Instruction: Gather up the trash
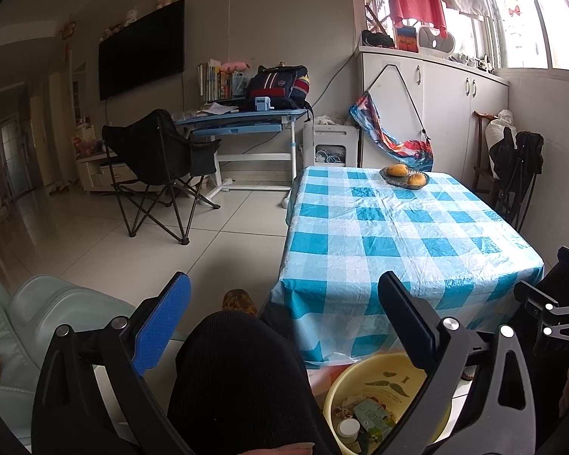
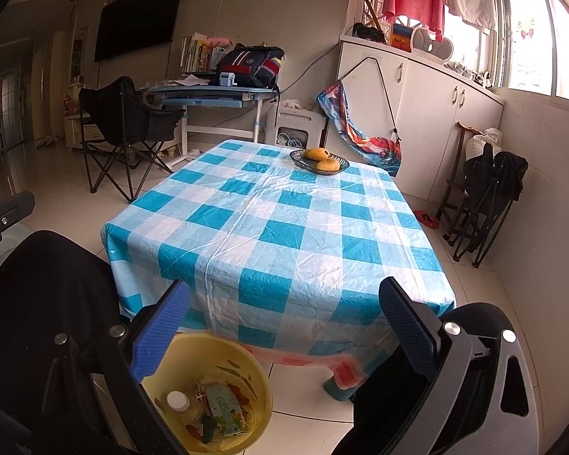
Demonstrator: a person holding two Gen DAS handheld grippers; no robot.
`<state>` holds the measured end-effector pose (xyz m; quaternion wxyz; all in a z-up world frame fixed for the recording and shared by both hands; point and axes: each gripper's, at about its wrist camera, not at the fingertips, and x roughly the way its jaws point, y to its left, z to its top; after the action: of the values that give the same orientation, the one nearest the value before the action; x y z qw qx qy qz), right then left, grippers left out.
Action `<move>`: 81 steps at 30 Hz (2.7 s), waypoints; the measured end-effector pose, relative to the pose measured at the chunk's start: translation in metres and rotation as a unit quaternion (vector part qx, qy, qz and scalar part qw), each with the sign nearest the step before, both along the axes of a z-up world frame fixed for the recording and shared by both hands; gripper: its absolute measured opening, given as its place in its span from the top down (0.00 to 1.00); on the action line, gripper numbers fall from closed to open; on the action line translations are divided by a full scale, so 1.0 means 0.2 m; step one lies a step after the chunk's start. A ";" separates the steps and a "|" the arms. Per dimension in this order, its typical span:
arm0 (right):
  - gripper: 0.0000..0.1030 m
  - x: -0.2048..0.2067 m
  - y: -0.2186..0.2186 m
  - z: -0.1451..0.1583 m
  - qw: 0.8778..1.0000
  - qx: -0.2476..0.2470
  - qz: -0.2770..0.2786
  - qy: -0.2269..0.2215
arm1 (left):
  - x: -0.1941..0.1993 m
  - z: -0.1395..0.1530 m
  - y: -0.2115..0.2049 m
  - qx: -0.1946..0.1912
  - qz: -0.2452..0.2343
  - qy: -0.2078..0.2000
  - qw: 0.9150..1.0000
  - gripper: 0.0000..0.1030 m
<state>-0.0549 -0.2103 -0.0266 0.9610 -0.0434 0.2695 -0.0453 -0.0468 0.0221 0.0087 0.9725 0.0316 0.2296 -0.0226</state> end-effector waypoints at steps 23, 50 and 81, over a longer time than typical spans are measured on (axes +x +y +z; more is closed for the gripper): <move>0.07 0.00 0.00 -0.01 1.000 0.000 -0.001 0.001 | 0.04 -0.02 0.03 -0.014 0.006 0.015 1.000 0.07; 0.07 0.00 -0.01 -0.02 1.000 0.000 0.001 0.003 | 0.05 -0.04 0.02 -0.015 0.013 0.026 0.999 0.07; 0.07 0.01 -0.01 -0.04 1.000 -0.013 0.008 0.011 | 0.06 -0.06 0.06 -0.017 0.019 0.029 0.999 0.07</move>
<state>-0.0535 -0.2117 -0.0346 0.9577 -0.0588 0.2788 -0.0407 -0.0348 0.0331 -0.0033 0.9661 0.0104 0.2578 -0.0090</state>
